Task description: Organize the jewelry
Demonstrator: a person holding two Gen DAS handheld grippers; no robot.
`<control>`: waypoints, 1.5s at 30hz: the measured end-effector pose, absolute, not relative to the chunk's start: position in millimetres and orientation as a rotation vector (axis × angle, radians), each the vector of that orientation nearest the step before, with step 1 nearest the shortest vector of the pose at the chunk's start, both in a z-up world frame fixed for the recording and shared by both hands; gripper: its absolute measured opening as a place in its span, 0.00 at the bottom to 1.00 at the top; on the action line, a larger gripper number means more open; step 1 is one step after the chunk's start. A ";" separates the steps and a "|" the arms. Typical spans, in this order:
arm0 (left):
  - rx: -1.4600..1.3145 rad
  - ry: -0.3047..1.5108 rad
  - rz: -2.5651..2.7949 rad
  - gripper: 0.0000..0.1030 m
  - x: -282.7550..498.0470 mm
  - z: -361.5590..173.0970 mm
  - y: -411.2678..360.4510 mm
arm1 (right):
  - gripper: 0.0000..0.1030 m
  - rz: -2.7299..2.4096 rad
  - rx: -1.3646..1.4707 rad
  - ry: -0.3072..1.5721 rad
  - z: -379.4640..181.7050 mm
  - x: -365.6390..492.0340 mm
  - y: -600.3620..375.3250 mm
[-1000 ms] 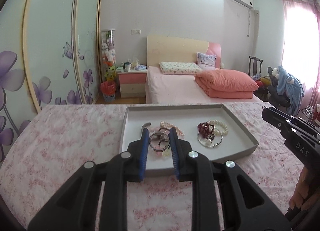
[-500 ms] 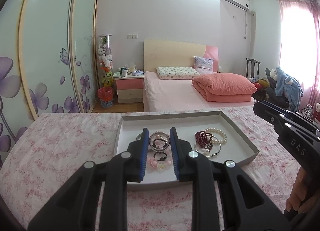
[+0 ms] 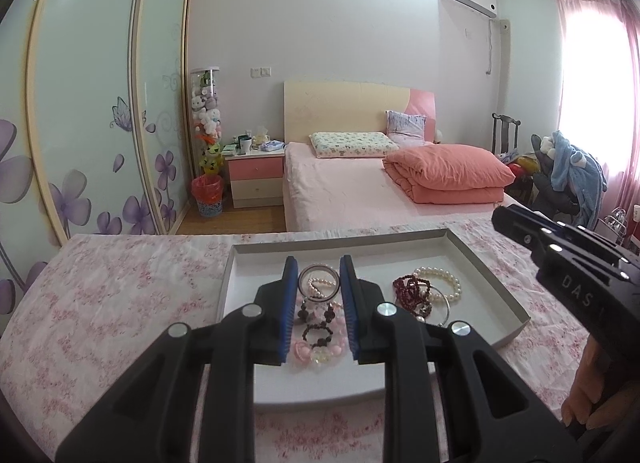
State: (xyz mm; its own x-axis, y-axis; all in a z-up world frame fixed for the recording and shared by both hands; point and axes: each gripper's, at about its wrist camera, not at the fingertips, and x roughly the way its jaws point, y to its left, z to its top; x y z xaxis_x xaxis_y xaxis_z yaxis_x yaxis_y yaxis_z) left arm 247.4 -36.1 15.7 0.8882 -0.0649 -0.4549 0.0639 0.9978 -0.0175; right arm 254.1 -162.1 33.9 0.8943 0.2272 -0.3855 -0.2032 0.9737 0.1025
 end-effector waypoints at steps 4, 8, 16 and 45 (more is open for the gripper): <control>-0.008 0.490 -0.062 0.21 263.6 7.2 -37.2 | 0.14 0.223 0.068 0.440 24.5 270.9 -161.0; -0.017 0.520 -0.066 0.21 276.3 -3.9 -37.0 | 0.14 0.231 0.084 0.475 15.0 281.8 -160.3; -0.016 0.560 -0.064 0.21 289.9 -19.4 -38.5 | 0.14 0.239 0.090 0.523 -1.6 291.5 -156.3; -0.128 0.553 0.037 0.58 258.0 -5.5 18.6 | 0.56 0.197 0.147 0.497 9.8 260.0 -176.2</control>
